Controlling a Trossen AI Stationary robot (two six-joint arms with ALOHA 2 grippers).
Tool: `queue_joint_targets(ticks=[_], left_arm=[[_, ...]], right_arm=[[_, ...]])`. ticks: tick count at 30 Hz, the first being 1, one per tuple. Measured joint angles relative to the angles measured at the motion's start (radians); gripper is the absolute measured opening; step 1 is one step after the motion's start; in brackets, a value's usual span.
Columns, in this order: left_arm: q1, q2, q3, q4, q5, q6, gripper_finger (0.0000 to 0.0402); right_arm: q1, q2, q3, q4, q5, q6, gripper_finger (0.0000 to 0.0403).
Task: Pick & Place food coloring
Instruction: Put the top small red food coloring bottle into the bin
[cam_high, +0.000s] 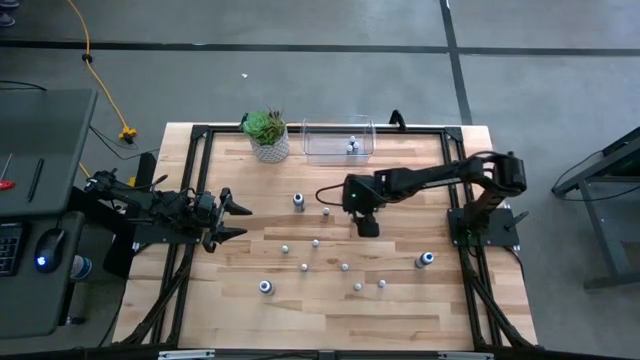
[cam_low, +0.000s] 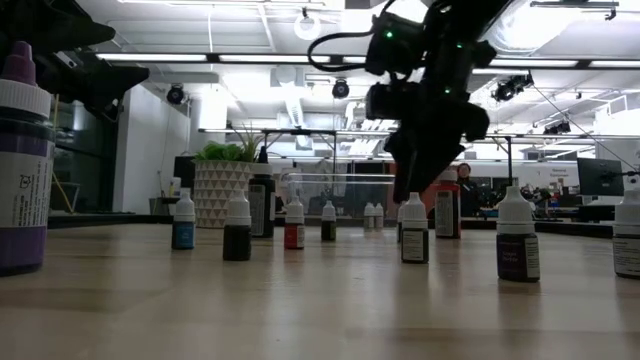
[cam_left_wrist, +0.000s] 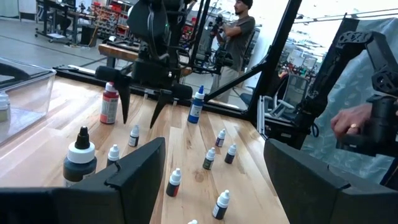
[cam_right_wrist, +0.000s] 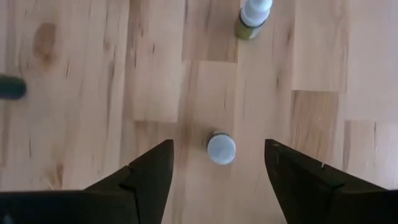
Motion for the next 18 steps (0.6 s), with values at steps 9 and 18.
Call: queue_joint_targets(ticks=[9,18], left_arm=[[0.000,0.000,0.000,0.000,0.000,0.000,0.0271],[0.000,0.000,0.000,0.000,0.000,0.000,0.0271]], right_arm=[[-0.001,0.008,-0.009,-0.008,0.001,-0.005,0.0229],[0.000,0.048,-0.009,0.015,-0.005,0.028,0.0200]])
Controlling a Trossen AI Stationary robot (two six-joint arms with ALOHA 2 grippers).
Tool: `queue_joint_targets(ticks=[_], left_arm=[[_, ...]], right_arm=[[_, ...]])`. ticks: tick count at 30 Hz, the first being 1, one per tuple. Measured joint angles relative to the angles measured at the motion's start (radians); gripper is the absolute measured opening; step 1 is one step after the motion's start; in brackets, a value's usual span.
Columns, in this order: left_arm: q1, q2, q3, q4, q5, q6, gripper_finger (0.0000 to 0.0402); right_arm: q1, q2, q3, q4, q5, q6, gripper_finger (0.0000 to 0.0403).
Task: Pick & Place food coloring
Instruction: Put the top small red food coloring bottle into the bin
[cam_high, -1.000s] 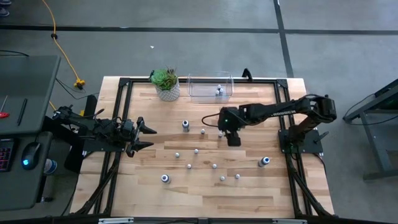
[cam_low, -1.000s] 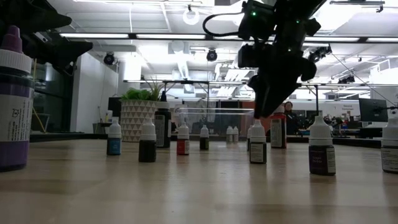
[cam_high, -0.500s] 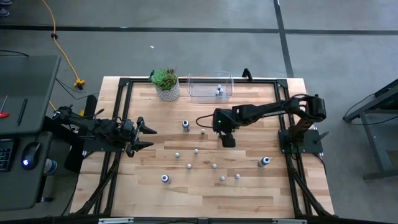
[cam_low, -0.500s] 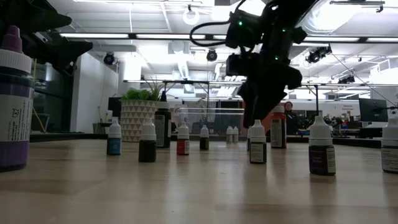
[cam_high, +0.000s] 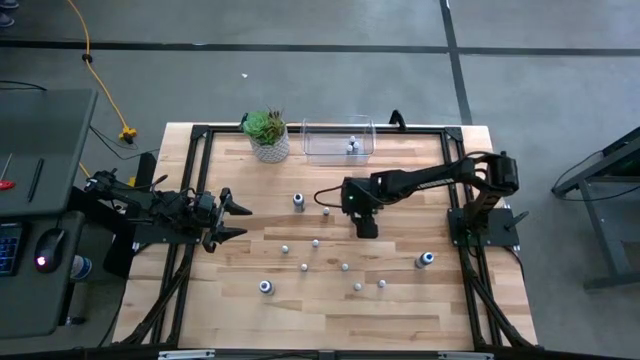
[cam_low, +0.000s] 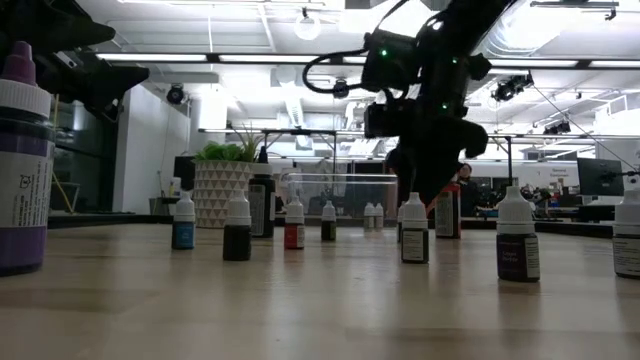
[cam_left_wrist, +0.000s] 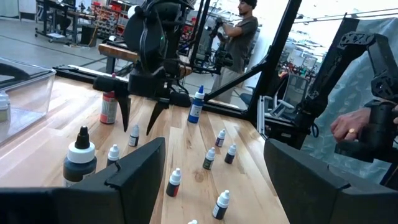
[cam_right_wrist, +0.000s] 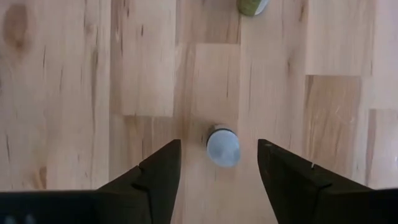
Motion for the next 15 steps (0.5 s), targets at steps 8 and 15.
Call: queue_joint_targets(ticks=[8,15], left_arm=[[0.000,0.000,0.000,0.000,0.000,0.000,0.0271],[0.000,0.000,0.000,0.000,0.000,0.000,0.0271]], right_arm=[[0.000,-0.001,0.000,0.014,0.000,0.038,0.0195],[0.000,-0.001,0.000,0.012,0.002,0.039,0.0167]])
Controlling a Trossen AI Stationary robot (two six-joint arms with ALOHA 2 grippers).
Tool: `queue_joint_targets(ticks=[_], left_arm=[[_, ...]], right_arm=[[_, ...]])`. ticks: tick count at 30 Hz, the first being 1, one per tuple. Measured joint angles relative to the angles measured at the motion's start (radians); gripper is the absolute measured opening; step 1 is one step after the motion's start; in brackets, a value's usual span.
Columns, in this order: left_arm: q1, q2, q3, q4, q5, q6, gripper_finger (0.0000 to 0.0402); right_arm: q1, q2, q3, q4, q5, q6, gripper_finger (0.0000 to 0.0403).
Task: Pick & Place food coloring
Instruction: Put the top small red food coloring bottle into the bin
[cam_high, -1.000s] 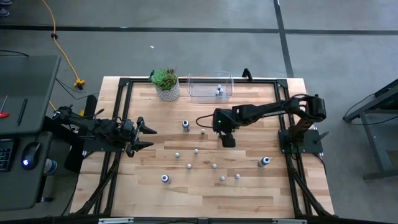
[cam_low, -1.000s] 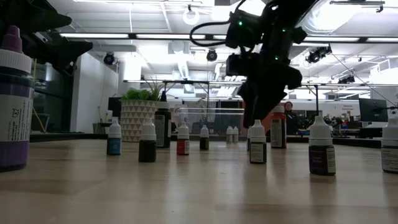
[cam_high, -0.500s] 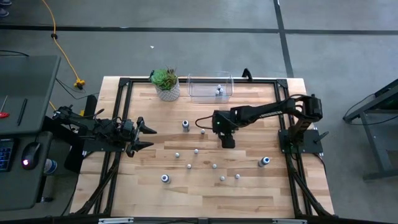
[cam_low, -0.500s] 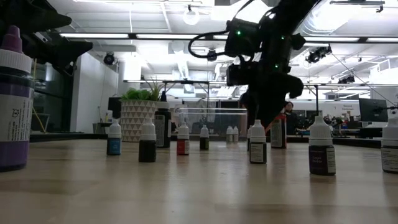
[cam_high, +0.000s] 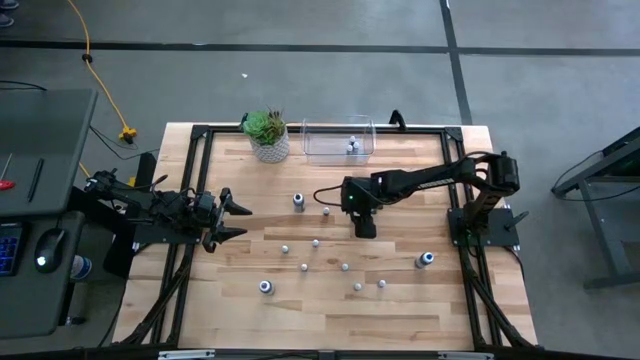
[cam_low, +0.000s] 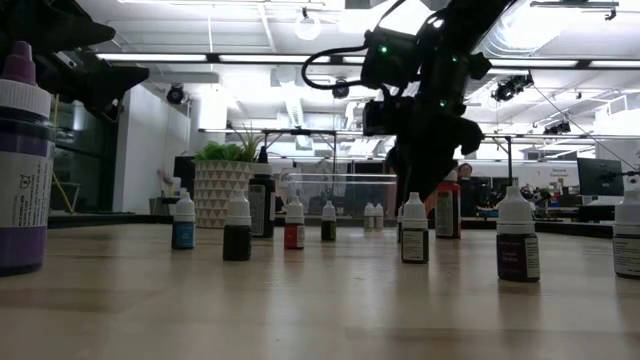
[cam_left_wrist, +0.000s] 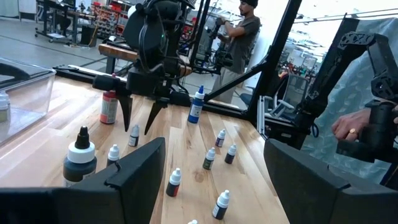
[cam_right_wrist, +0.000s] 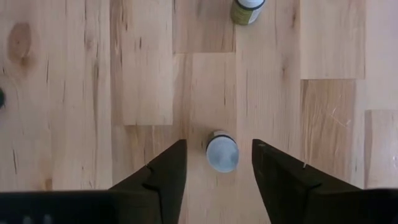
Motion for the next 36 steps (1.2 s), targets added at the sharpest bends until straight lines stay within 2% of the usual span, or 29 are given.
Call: queue_joint_targets(ticks=[7,24,36], left_arm=[[0.000,0.000,0.000,0.000,0.000,0.000,0.0271],[0.000,0.000,0.000,0.000,0.000,0.000,0.0271],[0.000,0.000,0.000,0.000,0.000,0.000,0.0271]], right_arm=[[0.000,0.000,0.000,-0.001,0.006,0.017,0.0126],[0.000,-0.001,0.000,-0.013,0.008,0.015,0.0059],[0.000,-0.002,0.053,-0.052,0.007,0.041,0.0055]])
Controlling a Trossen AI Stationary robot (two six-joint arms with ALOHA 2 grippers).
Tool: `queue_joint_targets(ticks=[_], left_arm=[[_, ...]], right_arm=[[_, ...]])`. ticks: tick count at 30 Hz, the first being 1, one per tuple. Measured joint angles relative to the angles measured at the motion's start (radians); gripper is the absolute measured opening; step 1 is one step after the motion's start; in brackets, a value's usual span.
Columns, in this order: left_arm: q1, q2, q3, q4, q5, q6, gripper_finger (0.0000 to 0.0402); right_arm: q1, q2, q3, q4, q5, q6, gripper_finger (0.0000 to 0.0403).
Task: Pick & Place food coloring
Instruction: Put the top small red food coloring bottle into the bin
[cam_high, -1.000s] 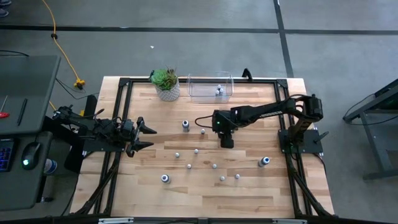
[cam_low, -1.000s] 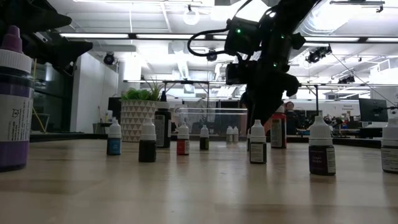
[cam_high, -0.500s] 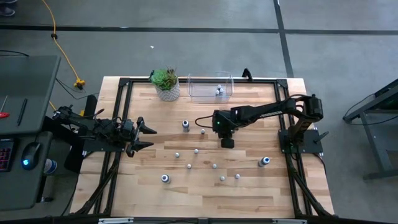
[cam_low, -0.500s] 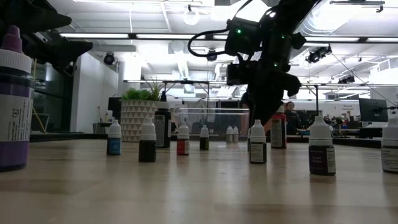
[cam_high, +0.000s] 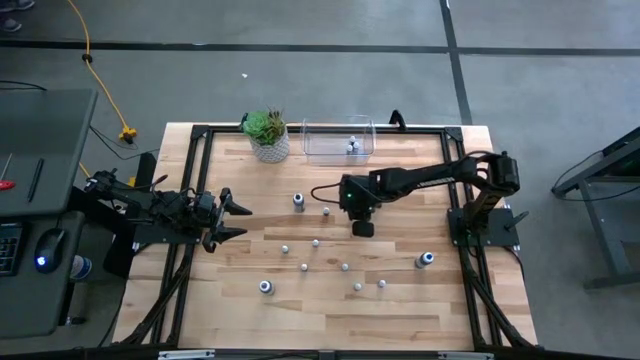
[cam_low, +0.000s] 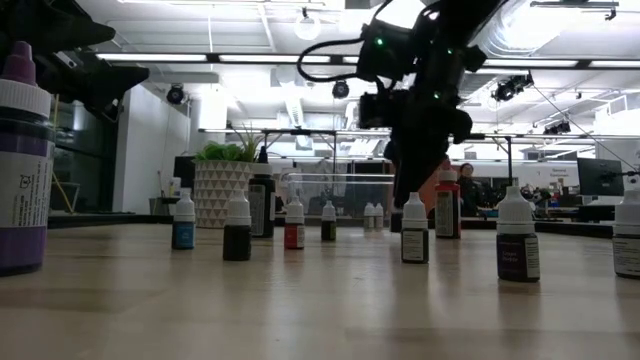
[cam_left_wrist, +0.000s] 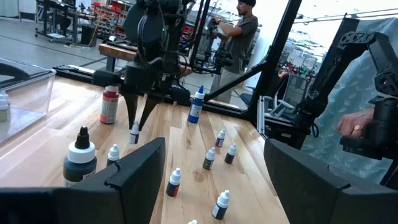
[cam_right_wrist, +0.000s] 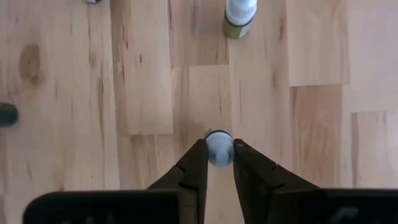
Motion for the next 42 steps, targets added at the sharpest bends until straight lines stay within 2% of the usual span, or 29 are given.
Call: queue_joint_targets(ticks=[6,15,24,31,42], left_arm=[[0.000,0.000,0.000,0.000,0.000,0.000,0.0271],[0.000,0.000,0.000,0.000,0.000,0.000,0.0271],[0.000,0.000,0.000,0.000,0.000,0.000,0.0271],[0.000,0.000,0.000,0.000,0.000,0.000,0.0271],[0.000,0.000,0.000,0.000,0.000,0.000,0.0271]], right_arm=[[0.000,-0.003,0.111,-0.113,-0.001,0.000,0.0051],[-0.013,-0.003,0.351,-0.293,-0.005,0.028,0.0051],[-0.064,-0.004,0.537,-0.350,0.042,0.031,0.0052],[-0.170,-0.004,0.601,-0.350,0.111,0.080,0.0055],[-0.371,0.008,0.605,-0.352,0.161,0.238,0.0057]])
